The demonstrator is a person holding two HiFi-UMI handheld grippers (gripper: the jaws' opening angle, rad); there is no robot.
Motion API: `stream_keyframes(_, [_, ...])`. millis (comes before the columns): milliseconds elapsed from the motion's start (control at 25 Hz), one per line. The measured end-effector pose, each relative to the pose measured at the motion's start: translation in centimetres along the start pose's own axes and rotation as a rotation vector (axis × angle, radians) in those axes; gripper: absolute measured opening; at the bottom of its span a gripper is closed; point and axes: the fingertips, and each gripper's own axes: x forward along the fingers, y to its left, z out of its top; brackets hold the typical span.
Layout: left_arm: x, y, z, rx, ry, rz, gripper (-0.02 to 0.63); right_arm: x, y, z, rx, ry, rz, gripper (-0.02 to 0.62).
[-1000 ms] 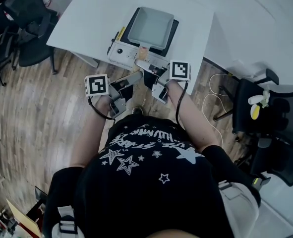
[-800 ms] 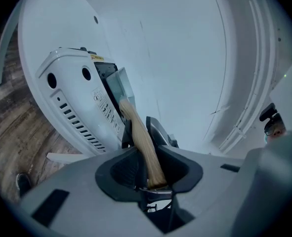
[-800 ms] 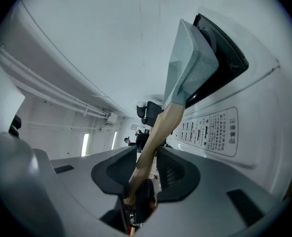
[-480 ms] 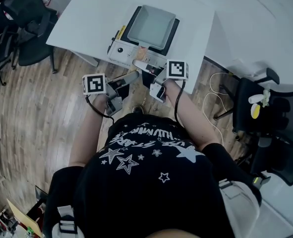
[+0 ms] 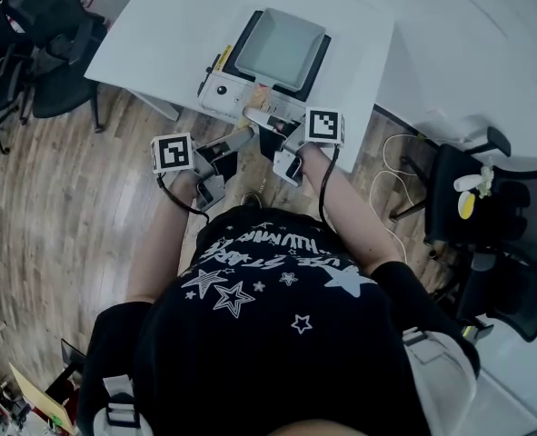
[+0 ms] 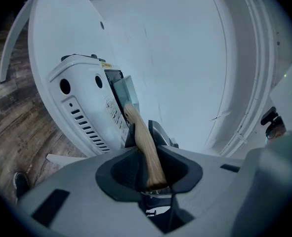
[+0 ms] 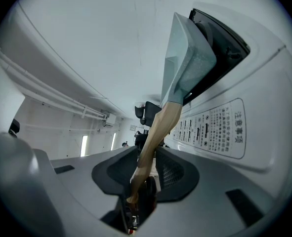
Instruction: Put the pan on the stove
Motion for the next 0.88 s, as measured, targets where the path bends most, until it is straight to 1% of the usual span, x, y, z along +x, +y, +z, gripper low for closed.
stream_keyframes(120, [0.1, 0.0, 0.2, -0.008, -0.007, -0.006, 0.12, 0.2, 0.0, 0.0, 0.018, 0.005, -0.008, 0.114])
stream_keyframes(200, [0.2, 0.1, 0.0, -0.002, -0.01, 0.0, 0.12, -0.1, -0.1, -0.1, 0.013, 0.006, -0.007, 0.114])
stream_keyframes(280, [0.3, -0.3, -0.5, -0.006, -0.017, -0.009, 0.12, -0.5, -0.1, -0.2, 0.004, 0.005, -0.004, 0.114])
stream_keyframes(360, [0.4, -0.6, -0.7, -0.007, -0.024, -0.015, 0.121, -0.7, -0.1, -0.3, 0.017, 0.001, -0.004, 0.114])
stream_keyframes(480, [0.3, -0.5, -0.1, -0.004, -0.033, -0.014, 0.149, -0.3, -0.3, 0.1, 0.05, -0.007, -0.001, 0.151])
stream_keyframes(560, [0.1, -0.5, 0.5, 0.003, -0.04, -0.02, 0.203, 0.2, -0.4, 0.5, 0.057, -0.005, -0.008, 0.156])
stream_keyframes(640, [0.0, -0.7, 0.7, 0.01, -0.048, -0.02, 0.23, 0.5, -0.4, 0.7, 0.039, -0.001, -0.008, 0.156])
stream_keyframes(800, [-0.3, -0.6, 1.5, 0.009, -0.078, -0.006, 0.253, 0.9, -0.2, 0.9, 0.043, 0.002, -0.005, 0.158])
stream_keyframes(880, [-0.6, 0.1, 1.5, -0.002, -0.096, 0.022, 0.253, 0.7, -0.1, 0.8, 0.043, 0.006, -0.007, 0.158])
